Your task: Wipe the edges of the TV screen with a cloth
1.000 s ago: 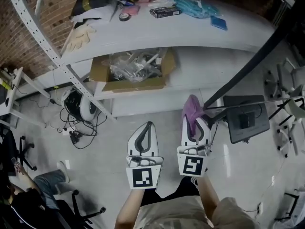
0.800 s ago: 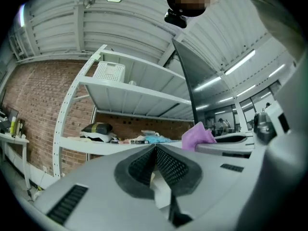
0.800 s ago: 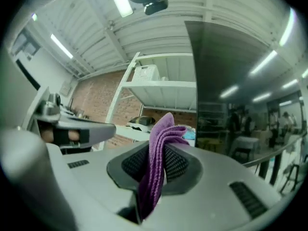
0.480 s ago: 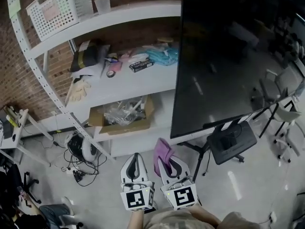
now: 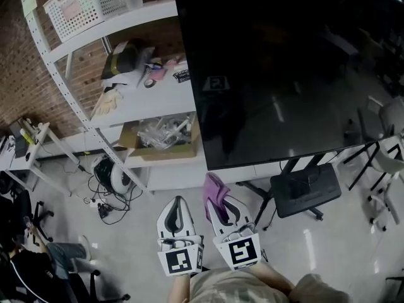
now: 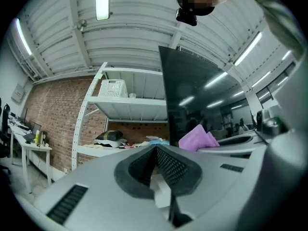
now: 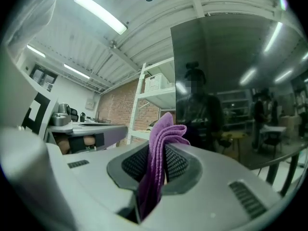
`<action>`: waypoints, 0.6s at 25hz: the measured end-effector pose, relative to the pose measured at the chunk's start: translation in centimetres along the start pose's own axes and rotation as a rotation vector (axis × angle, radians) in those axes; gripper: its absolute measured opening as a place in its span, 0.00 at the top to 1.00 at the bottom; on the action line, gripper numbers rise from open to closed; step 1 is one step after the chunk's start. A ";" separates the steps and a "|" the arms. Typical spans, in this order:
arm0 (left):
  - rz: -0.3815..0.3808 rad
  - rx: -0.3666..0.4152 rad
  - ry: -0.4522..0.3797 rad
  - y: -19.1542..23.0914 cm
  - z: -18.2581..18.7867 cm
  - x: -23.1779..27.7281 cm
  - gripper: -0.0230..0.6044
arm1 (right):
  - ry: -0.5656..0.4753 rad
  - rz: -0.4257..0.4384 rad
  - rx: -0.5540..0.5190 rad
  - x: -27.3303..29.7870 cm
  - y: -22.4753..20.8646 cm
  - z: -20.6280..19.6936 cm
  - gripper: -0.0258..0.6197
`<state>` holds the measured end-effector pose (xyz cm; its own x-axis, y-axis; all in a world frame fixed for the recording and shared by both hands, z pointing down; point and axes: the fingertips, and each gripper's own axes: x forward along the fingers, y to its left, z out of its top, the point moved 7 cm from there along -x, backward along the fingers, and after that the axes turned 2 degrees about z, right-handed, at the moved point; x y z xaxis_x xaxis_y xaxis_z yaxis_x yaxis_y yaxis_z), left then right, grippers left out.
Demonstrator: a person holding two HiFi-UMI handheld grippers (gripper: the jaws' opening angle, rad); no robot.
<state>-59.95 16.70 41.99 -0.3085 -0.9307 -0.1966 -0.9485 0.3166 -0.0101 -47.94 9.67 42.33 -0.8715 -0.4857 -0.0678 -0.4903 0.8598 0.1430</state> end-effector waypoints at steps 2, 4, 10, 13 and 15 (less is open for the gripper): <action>0.013 0.007 -0.019 -1.3 0.2 -0.1 0.94 | -0.008 0.025 -0.015 -0.8 -0.7 0.1 0.87; 0.023 0.001 -0.032 -2.6 0.4 -0.1 0.94 | -0.010 0.045 -0.022 -1.4 -1.3 0.1 0.87; 0.054 0.015 -0.040 -4.1 0.7 -0.3 0.94 | -0.053 0.085 -0.054 -1.3 -2.1 0.9 0.87; 0.056 0.035 -0.040 -3.7 0.9 -0.5 0.94 | -0.067 0.079 -0.030 -1.2 -2.0 0.9 0.87; 0.058 0.040 -0.040 -3.4 1.0 -0.5 0.94 | -0.056 0.081 -0.021 -1.0 -1.8 0.6 0.86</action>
<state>-56.51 16.29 41.17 -0.3585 -0.9029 -0.2372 -0.9254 0.3771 -0.0366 -46.18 8.69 41.59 -0.9077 -0.4050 -0.1101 -0.4187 0.8919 0.1709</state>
